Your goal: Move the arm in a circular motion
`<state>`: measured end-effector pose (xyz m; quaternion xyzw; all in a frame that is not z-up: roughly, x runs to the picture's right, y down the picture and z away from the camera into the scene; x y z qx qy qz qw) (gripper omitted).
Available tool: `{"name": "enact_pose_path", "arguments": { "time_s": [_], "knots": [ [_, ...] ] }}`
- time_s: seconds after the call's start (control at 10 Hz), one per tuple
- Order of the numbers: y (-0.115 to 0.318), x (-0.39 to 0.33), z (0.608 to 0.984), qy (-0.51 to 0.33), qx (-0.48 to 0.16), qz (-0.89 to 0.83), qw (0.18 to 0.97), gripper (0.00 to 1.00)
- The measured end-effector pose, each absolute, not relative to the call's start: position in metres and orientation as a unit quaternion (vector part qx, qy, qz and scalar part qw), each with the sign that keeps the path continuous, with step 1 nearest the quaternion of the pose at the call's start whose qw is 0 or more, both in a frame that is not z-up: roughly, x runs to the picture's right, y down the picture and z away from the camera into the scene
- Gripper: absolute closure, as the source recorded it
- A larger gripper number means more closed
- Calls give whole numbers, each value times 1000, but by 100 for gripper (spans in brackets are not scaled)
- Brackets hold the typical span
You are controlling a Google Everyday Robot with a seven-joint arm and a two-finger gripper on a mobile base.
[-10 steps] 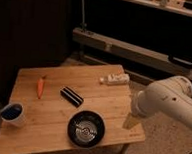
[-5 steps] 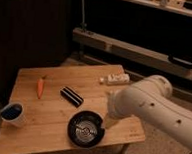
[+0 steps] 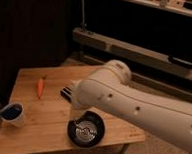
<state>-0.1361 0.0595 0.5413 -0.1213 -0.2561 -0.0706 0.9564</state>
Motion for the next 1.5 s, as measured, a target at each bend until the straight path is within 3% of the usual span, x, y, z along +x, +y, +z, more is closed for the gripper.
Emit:
{"name": "enact_pose_path", "arguments": {
  "time_s": [0.3,0.7,1.1,1.5],
  "knots": [
    [27,-200,541,-280,-107,-100,949,20],
    [-30,-238,586,-269,-119,-65,954,20],
    [-67,-196,664,-217,-152,4,964,20],
    [-45,-112,695,-161,-186,73,967,20]
  ]
}}
